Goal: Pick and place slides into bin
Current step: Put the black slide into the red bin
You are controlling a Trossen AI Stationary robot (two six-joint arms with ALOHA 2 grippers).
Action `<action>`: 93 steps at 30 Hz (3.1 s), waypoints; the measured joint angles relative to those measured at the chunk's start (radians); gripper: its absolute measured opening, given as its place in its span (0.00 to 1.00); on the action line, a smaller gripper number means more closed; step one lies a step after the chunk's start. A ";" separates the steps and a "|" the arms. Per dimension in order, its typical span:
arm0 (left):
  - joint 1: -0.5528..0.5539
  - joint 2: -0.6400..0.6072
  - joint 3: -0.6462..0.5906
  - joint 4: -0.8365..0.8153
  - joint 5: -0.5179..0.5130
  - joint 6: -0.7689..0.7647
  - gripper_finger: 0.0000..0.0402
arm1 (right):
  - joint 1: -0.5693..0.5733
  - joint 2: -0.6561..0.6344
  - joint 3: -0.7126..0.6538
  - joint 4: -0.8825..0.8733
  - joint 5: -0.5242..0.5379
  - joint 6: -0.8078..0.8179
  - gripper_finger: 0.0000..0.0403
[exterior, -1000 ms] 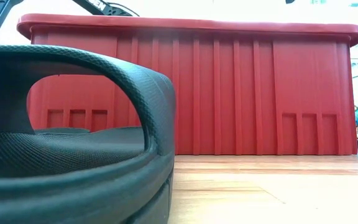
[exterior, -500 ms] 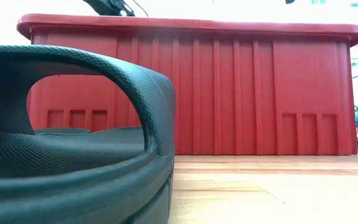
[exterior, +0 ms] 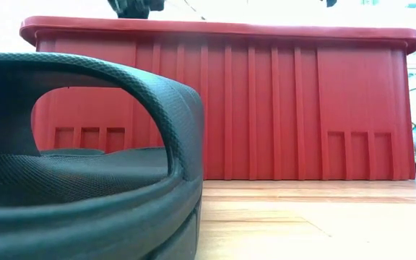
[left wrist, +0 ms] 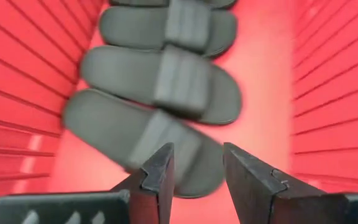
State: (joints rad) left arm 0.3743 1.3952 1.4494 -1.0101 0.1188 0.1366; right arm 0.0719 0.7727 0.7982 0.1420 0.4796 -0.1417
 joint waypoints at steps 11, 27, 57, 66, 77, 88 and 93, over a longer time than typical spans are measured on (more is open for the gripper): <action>-0.236 -0.054 -0.001 -0.061 0.003 -0.305 0.33 | 0.000 0.000 0.000 -0.151 -0.236 0.094 0.38; -0.590 -0.057 -0.001 -0.063 -0.121 -0.487 0.33 | 0.106 0.125 0.047 -0.178 -0.406 0.214 0.38; -0.868 -0.057 -0.001 -0.063 -0.130 -0.539 0.33 | 0.631 0.645 0.046 0.048 -0.516 0.913 0.38; -0.870 -0.057 -0.001 -0.063 -0.146 -0.541 0.33 | 0.626 0.772 0.046 0.056 -0.401 0.948 0.38; -0.870 -0.057 -0.001 -0.063 -0.146 -0.538 0.33 | 0.488 0.930 0.046 0.317 -0.397 0.868 0.38; -0.870 -0.057 -0.001 -0.063 -0.140 -0.533 0.33 | 0.396 1.082 0.045 0.483 -0.397 0.804 0.38; -0.870 -0.057 -0.001 -0.064 -0.118 -0.536 0.33 | 0.391 1.122 0.046 0.644 -0.398 0.712 0.38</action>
State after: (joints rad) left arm -0.4953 1.3384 1.4483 -1.0746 0.0010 -0.3995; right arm 0.4629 1.8943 0.8440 0.7861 0.0817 0.5703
